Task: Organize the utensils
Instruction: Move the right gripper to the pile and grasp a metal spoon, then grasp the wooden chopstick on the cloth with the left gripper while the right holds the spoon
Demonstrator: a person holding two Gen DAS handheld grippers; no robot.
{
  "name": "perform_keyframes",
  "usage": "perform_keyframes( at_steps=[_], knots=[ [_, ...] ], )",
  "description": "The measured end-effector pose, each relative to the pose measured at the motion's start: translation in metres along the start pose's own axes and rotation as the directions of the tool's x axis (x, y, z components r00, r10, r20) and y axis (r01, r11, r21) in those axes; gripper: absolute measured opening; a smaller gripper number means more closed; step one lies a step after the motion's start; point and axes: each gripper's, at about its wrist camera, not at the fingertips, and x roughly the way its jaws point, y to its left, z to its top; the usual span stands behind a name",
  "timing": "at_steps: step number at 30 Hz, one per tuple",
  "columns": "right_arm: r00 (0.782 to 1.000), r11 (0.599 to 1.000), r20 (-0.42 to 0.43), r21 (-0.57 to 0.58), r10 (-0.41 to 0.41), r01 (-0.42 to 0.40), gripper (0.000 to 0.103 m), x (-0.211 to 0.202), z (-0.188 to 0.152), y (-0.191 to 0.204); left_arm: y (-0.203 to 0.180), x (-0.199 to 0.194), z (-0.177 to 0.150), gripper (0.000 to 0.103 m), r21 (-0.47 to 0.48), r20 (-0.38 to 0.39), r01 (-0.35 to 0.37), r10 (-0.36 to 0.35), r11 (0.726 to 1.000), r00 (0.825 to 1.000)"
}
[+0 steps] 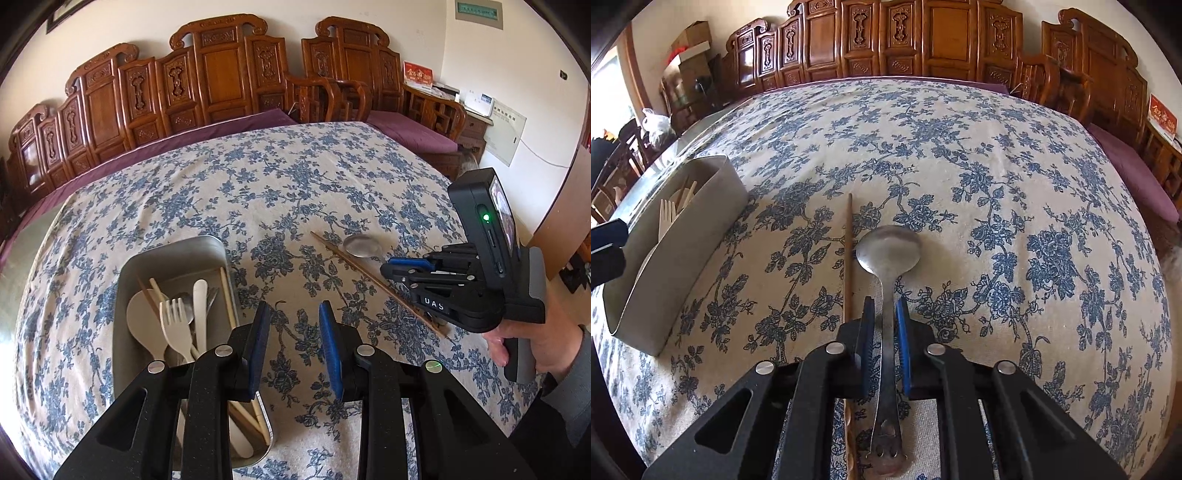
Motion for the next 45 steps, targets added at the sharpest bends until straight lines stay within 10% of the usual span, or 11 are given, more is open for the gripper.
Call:
perform_keyframes(
  at_steps=[36,45],
  knots=[
    [0.998,0.978,0.060,0.205,0.014,-0.026,0.007,-0.033,-0.025,-0.080,-0.080,0.120,0.024,0.026,0.026,-0.182,0.022,-0.017,0.999,0.983],
    [0.998,0.983,0.062,0.178,0.023,-0.034,0.007,-0.033,-0.021,-0.069,-0.054,0.115,0.018,0.004,-0.003,-0.206,0.011,-0.011,1.000,0.978]
  ],
)
